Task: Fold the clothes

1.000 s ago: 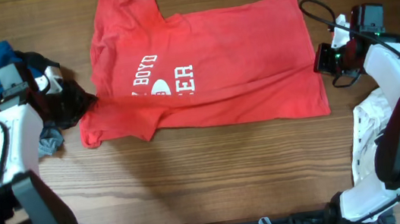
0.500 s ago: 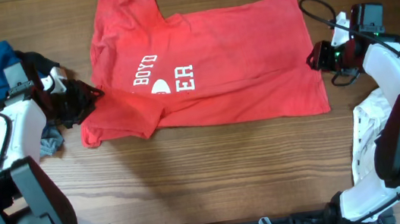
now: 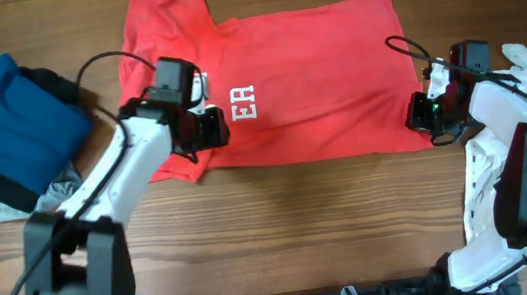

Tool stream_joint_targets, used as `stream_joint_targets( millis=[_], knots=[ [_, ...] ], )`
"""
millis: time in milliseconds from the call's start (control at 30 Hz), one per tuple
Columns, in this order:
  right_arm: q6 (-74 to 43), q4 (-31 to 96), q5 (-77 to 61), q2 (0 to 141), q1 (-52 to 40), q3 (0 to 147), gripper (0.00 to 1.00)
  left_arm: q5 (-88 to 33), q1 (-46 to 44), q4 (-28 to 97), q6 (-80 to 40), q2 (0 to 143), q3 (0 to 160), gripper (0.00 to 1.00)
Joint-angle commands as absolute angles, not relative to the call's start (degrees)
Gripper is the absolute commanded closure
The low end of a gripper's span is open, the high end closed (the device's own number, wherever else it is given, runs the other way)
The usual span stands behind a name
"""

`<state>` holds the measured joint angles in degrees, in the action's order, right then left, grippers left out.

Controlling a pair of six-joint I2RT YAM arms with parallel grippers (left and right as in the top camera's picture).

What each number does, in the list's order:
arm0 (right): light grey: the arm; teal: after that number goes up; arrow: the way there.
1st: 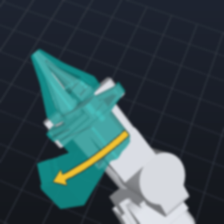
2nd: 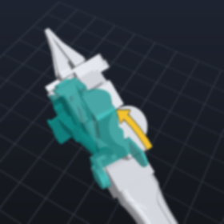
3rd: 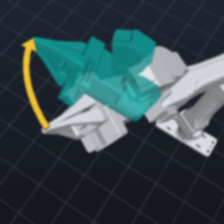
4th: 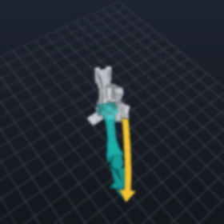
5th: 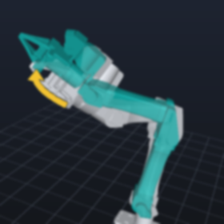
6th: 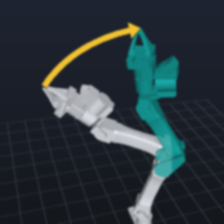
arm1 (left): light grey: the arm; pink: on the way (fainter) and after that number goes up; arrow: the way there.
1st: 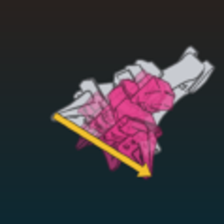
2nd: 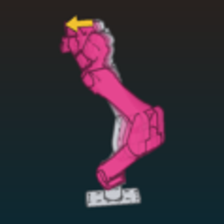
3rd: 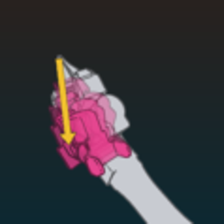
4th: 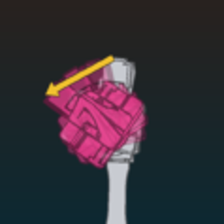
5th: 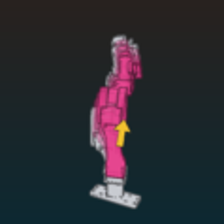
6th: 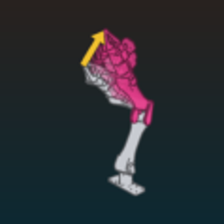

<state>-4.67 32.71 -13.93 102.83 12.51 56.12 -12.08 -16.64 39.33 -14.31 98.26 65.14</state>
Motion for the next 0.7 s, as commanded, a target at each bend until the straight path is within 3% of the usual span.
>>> stream_joint_targets(
  millis=[0, 167, 300, 400, 667],
  knots=[
    [-4.75, 31.92, -14.68, 103.96, 11.79, 54.26, 0.88, -7.38, -17.47, 38.85, -13.47, 101.89, 65.19, 0.48],
    [-5.1, 31.9, -14.66, 103.96, 11.79, 54.26, 0.88, -3.51, -17.47, 39.03, -12.93, 104.73, 65.19, 0.49],
    [-5.1, 31.88, -14.63, 103.96, 11.79, 54.26, 0.88, -3.27, -17.52, 39.03, -12.38, 105.51, 65.12, 0.67],
    [-5.08, 31.83, -14.66, 103.96, 11.79, 54.26, 0.88, -1.96, -17.52, 38.96, -12.38, 105.51, 65.12, 0.96],
    [-5.08, 31.75, -14.41, 103.96, 11.79, 54.26, 0.87, -0.36, -17.47, 37.8, -12.38, 105.12, 67.31, 0.96]
  ],
)
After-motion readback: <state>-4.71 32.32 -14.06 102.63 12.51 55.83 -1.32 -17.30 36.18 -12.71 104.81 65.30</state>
